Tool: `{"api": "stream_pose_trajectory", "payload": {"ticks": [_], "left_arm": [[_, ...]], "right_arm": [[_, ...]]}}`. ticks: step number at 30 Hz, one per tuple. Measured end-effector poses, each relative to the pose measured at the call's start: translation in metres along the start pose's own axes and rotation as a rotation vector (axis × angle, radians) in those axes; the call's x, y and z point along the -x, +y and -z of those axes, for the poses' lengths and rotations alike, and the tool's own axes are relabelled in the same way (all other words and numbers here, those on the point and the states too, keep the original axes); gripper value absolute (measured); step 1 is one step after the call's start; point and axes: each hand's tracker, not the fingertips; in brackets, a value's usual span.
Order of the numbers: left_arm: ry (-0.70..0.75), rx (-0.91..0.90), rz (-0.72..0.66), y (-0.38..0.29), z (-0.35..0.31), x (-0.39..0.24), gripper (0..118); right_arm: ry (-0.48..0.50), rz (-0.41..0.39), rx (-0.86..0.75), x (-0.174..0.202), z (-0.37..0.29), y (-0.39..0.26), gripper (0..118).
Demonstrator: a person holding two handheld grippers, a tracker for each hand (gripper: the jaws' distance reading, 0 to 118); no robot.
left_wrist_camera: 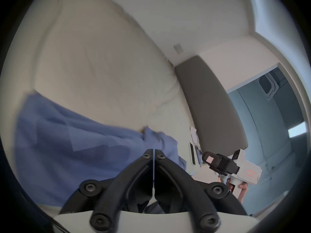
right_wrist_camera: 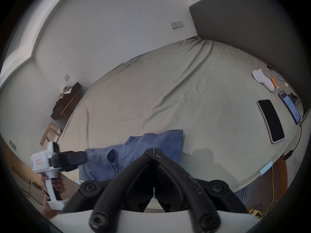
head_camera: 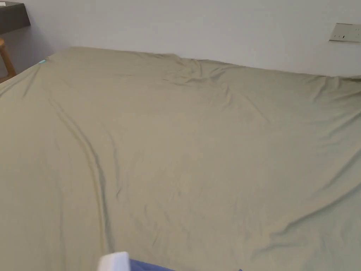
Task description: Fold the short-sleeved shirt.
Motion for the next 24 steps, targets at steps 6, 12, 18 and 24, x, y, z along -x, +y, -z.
{"api": "stream_pose_trajectory", "payload": {"ticks": [6, 12, 18, 24], "left_arm": [[0.267, -0.15, -0.134, 0.015, -0.079, 0.085, 43], [0.132, -0.056, -0.285, 0.009, -0.059, 0.132, 80], [-0.102, 0.041, -0.452, -0.006, 0.0, 0.151, 57], [-0.1, -0.02, -0.521, -0.01, 0.007, 0.151, 17]], "right_arm": [[0.031, -0.029, 0.039, 0.012, 0.013, -0.002, 2], [0.041, -0.062, 0.069, 0.03, 0.019, -0.004, 2], [0.035, -0.086, 0.061, 0.037, 0.012, 0.002, 2], [0.008, -0.078, 0.041, 0.034, 0.01, 0.007, 2]]}}
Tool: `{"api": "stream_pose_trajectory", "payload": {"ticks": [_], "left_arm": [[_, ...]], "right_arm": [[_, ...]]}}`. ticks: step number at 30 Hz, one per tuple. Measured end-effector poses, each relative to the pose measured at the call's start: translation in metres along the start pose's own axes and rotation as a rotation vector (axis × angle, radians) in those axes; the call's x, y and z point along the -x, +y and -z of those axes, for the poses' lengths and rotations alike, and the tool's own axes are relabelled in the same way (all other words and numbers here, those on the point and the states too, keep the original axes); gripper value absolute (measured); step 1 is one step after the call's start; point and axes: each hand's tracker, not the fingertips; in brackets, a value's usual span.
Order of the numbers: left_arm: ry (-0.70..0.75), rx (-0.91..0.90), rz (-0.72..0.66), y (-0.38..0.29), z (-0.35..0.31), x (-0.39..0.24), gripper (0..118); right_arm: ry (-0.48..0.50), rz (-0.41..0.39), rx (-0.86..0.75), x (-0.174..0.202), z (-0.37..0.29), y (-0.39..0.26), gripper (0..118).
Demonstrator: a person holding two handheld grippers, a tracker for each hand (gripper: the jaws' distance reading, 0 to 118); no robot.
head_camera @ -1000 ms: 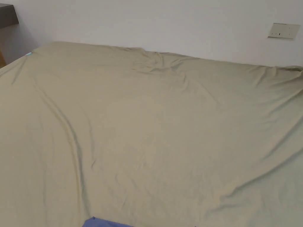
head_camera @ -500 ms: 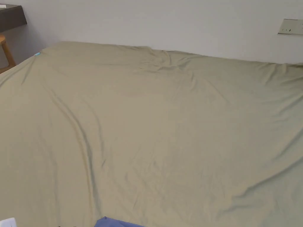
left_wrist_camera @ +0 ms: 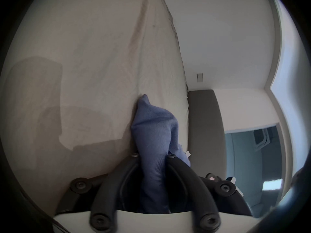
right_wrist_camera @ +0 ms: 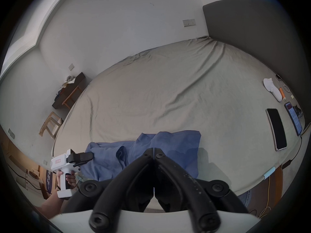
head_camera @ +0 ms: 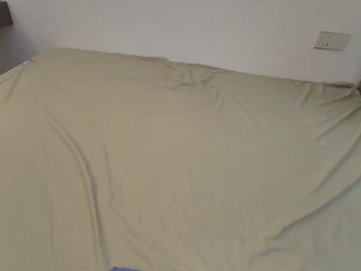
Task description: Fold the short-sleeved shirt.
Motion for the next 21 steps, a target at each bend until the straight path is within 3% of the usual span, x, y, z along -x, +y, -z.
{"api": "stream_pose_trajectory", "payload": {"ticks": [6, 9, 10, 15, 17, 21], "left_arm": [[0.021, -0.18, -0.098, 0.005, -0.06, 0.004, 14], [0.112, -0.271, -0.067, 0.016, -0.092, -0.003, 14], [0.138, -0.298, -0.056, 0.002, -0.103, -0.032, 14], [0.272, -0.387, 0.099, -0.006, -0.134, -0.094, 14], [0.275, -0.374, 0.136, -0.017, -0.124, -0.12, 14], [0.274, -0.279, 0.34, -0.043, -0.078, -0.168, 14]], "right_arm": [[-0.011, 0.003, 0.003, -0.005, -0.001, 0.0, 2], [-0.001, 0.012, 0.009, -0.007, 0.002, -0.001, 2], [0.001, 0.012, 0.01, -0.007, 0.003, -0.001, 2], [0.025, 0.016, 0.016, -0.007, 0.009, -0.004, 2], [0.032, 0.018, 0.022, -0.006, 0.013, -0.004, 2], [0.061, 0.026, 0.026, -0.006, 0.015, -0.007, 2]]}}
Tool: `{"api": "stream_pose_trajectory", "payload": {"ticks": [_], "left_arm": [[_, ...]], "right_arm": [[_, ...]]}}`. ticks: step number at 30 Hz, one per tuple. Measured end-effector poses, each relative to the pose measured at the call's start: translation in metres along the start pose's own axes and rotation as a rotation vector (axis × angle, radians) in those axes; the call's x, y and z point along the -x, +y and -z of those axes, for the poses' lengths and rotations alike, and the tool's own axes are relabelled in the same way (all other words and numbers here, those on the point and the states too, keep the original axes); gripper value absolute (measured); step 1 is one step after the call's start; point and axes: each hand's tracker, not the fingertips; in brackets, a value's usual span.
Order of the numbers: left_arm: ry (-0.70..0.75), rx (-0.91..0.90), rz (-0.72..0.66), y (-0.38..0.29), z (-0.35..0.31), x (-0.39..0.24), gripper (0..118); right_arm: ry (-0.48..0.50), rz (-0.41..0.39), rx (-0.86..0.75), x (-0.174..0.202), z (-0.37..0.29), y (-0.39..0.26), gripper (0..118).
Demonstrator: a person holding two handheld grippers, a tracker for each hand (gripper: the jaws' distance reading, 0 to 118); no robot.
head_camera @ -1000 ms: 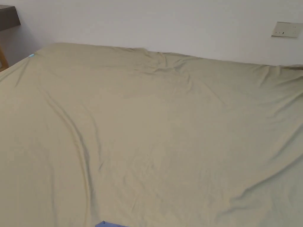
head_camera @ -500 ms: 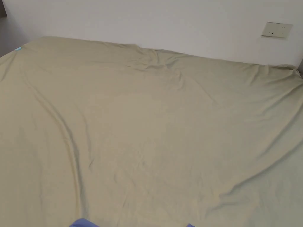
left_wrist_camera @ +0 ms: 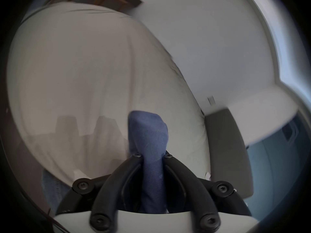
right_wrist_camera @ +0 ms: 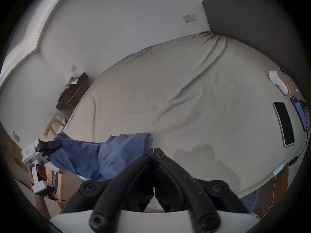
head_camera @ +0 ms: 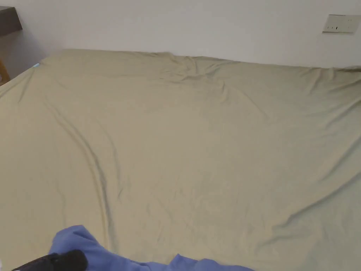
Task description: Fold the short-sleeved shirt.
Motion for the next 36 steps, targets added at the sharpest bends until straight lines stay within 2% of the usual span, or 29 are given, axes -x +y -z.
{"api": "stream_pose_trajectory", "payload": {"ticks": [3, 5, 7, 12, 14, 15, 17, 20, 22, 23, 25, 26, 29, 31, 36], "left_arm": [[-0.068, 0.109, 0.082, -0.02, 0.037, -0.03, 14], [-0.046, 0.173, 0.142, -0.04, 0.067, -0.049, 14], [-0.022, 0.273, 0.264, -0.062, 0.101, -0.07, 14], [-0.045, 0.43, 0.337, -0.106, 0.159, -0.086, 14], [0.016, 0.444, 0.445, -0.12, 0.17, -0.095, 18], [0.018, 0.448, 0.487, -0.124, 0.172, -0.098, 25], [-0.02, 0.445, 0.483, -0.125, 0.165, -0.105, 38], [-0.155, 0.474, 0.413, -0.112, 0.148, -0.107, 39], [-0.227, 0.465, 0.343, -0.099, 0.133, -0.105, 34], [-0.262, 0.451, 0.299, -0.092, 0.126, -0.1, 28], [-0.275, 0.409, 0.237, -0.081, 0.113, -0.088, 7], [-0.259, 0.383, 0.232, -0.077, 0.107, -0.083, 3], [-0.091, 0.329, 0.335, -0.077, 0.107, -0.074, 3], [0.0, 0.374, 0.392, -0.088, 0.12, -0.071, 3], [-0.055, 0.568, 0.342, -0.135, 0.168, -0.075, 3]], "right_arm": [[0.004, 0.0, -0.003, -0.004, -0.006, -0.003, 2], [-0.014, 0.005, -0.012, -0.01, -0.012, -0.005, 2], [-0.045, 0.034, -0.025, -0.019, -0.019, -0.008, 2], [-0.106, 0.079, -0.053, -0.035, -0.038, -0.014, 2], [-0.116, 0.105, -0.062, -0.042, -0.041, -0.017, 2], [-0.121, 0.117, -0.063, -0.045, -0.041, -0.018, 2], [-0.131, 0.13, -0.058, -0.047, -0.04, -0.02, 2], [-0.129, 0.133, -0.044, -0.049, -0.035, -0.022, 2], [-0.115, 0.129, -0.033, -0.047, -0.031, -0.023, 2], [-0.109, 0.126, -0.032, -0.046, -0.03, -0.023, 2], [-0.091, 0.119, -0.03, -0.043, -0.028, -0.023, 2], [-0.084, 0.117, -0.029, -0.042, -0.028, -0.023, 2], [-0.074, 0.107, -0.025, -0.04, -0.026, -0.021, 2], [-0.072, 0.102, -0.024, -0.039, -0.025, -0.02, 2], [-0.063, 0.106, -0.027, -0.036, -0.026, -0.022, 2]]}}
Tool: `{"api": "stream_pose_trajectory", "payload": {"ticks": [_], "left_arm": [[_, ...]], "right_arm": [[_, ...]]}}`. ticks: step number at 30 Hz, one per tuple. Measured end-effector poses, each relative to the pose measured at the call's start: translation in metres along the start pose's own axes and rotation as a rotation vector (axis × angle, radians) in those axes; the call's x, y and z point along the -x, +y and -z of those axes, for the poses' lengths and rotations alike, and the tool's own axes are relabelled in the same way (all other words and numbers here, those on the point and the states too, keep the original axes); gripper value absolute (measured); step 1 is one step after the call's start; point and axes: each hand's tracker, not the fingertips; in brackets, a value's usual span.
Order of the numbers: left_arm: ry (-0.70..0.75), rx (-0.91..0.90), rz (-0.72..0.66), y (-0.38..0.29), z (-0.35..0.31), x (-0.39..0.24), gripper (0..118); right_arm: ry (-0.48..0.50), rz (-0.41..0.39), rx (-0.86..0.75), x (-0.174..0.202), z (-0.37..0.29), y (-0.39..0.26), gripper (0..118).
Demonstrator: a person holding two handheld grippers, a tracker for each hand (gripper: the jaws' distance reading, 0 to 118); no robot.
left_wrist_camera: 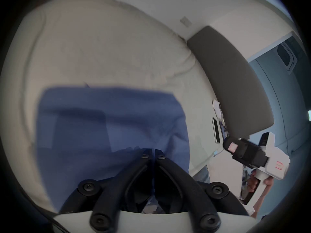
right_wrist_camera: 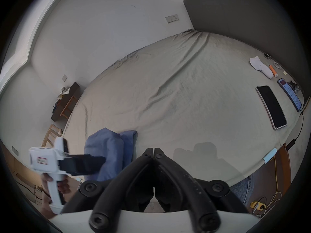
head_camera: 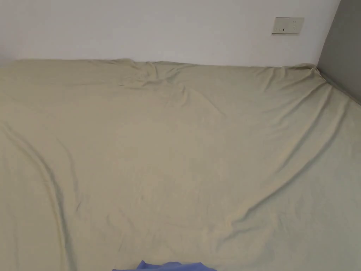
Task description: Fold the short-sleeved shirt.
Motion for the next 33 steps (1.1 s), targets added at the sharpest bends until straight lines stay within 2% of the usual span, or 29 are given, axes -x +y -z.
{"api": "stream_pose_trajectory", "payload": {"ticks": [2, 4, 8, 9, 13, 14, 17, 19, 21, 23, 24, 25, 26, 27, 28, 29, 30, 33], "left_arm": [[0.024, 0.015, 0.012, -0.003, 0.022, -0.003, 2], [-0.015, 0.031, -0.012, -0.006, 0.039, -0.002, 2], [-0.041, 0.01, -0.026, -0.004, 0.025, -0.008, 1], [-0.072, -0.017, -0.029, -0.004, 0.011, -0.008, 0], [-0.402, -0.206, -0.182, -0.006, -0.07, 0.015, 0], [-0.431, -0.25, -0.212, -0.007, -0.087, 0.024, 0], [-0.378, -0.432, -0.306, -0.015, -0.135, 0.064, 0], [-0.235, -0.529, -0.3, -0.023, -0.155, 0.09, 1], [-0.109, -0.538, -0.326, -0.029, -0.162, 0.104, 3], [-0.051, -0.523, -0.333, -0.034, -0.163, 0.117, 4], [-0.052, -0.51, -0.336, -0.035, -0.161, 0.122, 7], [-0.057, -0.501, -0.344, -0.035, -0.157, 0.125, 18], [-0.058, -0.487, -0.355, -0.035, -0.153, 0.129, 38], [-0.06, -0.461, -0.36, -0.034, -0.147, 0.131, 72], [-0.062, -0.441, -0.356, -0.034, -0.14, 0.132, 90], [-0.067, -0.431, -0.346, -0.033, -0.132, 0.131, 105], [-0.071, -0.419, -0.325, -0.033, -0.125, 0.13, 111], [-0.075, -0.355, -0.251, -0.026, -0.098, 0.125, 110]], "right_arm": [[0.003, -0.002, 0.002, 0.002, -0.002, -0.002, 2], [0.007, -0.003, 0.007, 0.003, -0.002, -0.004, 2], [0.047, -0.013, 0.025, 0.013, 0.008, -0.001, 2], [0.075, -0.035, 0.025, 0.02, 0.012, 0.002, 2], [0.223, -0.123, 0.027, 0.055, 0.033, 0.014, 2], [0.252, -0.141, 0.04, 0.063, 0.041, 0.015, 2], [0.345, -0.184, 0.133, 0.093, 0.076, 0.011, 2], [0.38, -0.212, 0.205, 0.11, 0.103, 0.003, 2], [0.354, -0.242, 0.277, 0.12, 0.126, -0.006, 2], [0.269, -0.269, 0.333, 0.124, 0.149, -0.014, 2], [0.234, -0.277, 0.353, 0.123, 0.16, -0.018, 2], [0.234, -0.27, 0.361, 0.121, 0.168, -0.02, 2], [0.24, -0.257, 0.365, 0.118, 0.174, -0.021, 2], [0.26, -0.23, 0.364, 0.115, 0.175, -0.02, 2], [0.277, -0.201, 0.37, 0.113, 0.174, -0.019, 2], [0.279, -0.184, 0.378, 0.111, 0.174, -0.017, 2], [0.288, -0.175, 0.38, 0.108, 0.172, -0.016, 2], [0.3, -0.166, 0.38, 0.104, 0.173, -0.017, 2]]}}
